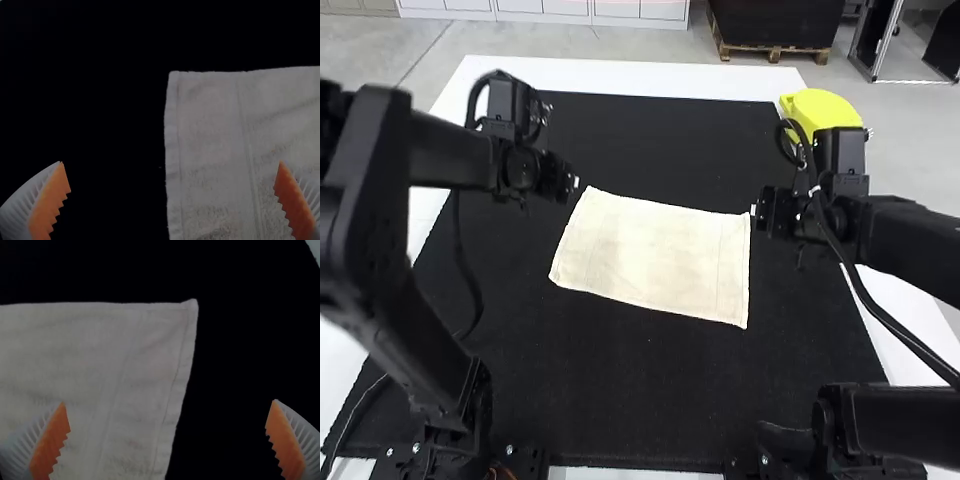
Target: Fold the towel.
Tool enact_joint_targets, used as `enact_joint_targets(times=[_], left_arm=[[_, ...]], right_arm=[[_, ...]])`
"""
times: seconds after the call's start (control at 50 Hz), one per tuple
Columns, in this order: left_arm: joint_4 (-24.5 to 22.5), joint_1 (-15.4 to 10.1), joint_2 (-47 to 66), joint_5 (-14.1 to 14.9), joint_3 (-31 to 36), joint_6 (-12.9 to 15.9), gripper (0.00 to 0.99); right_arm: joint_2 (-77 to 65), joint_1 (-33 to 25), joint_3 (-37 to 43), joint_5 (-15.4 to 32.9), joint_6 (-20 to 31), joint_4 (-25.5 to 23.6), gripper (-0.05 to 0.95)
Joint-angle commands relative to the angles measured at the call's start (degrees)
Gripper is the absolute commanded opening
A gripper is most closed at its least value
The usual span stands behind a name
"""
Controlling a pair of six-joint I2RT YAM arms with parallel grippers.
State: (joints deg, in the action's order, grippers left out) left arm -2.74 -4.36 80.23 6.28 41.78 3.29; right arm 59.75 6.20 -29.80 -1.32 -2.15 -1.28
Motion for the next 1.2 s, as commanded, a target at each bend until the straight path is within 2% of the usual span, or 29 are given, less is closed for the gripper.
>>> enact_joint_targets(times=[0.0,0.26,0.4,0.66,0.86,1.18], left_arm=[[-1.56,0.05,3.71,3.38,0.94,-1.18,0.961],[-7.28,0.05,13.11,4.35,2.25,-0.92,0.957],[-7.98,0.05,17.42,4.44,4.28,-0.21,0.957],[-12.37,0.05,22.87,4.53,6.82,0.23,0.957],[-12.81,0.05,27.35,4.44,9.81,0.84,0.957],[-13.34,0.05,32.10,4.44,14.38,1.19,0.959]], right_arm=[[1.69,-0.75,1.06,-0.87,-1.10,2.68,0.90],[9.42,-0.75,1.76,-1.05,-1.63,9.36,0.90],[13.99,-0.75,0.97,-1.31,-1.63,12.62,0.90],[22.17,-0.75,-1.58,-2.02,-1.54,17.71,0.90],[28.67,-0.75,-4.04,-1.93,-1.45,20.97,0.90],[37.90,-0.75,-8.96,-2.19,-1.27,23.25,0.90]])
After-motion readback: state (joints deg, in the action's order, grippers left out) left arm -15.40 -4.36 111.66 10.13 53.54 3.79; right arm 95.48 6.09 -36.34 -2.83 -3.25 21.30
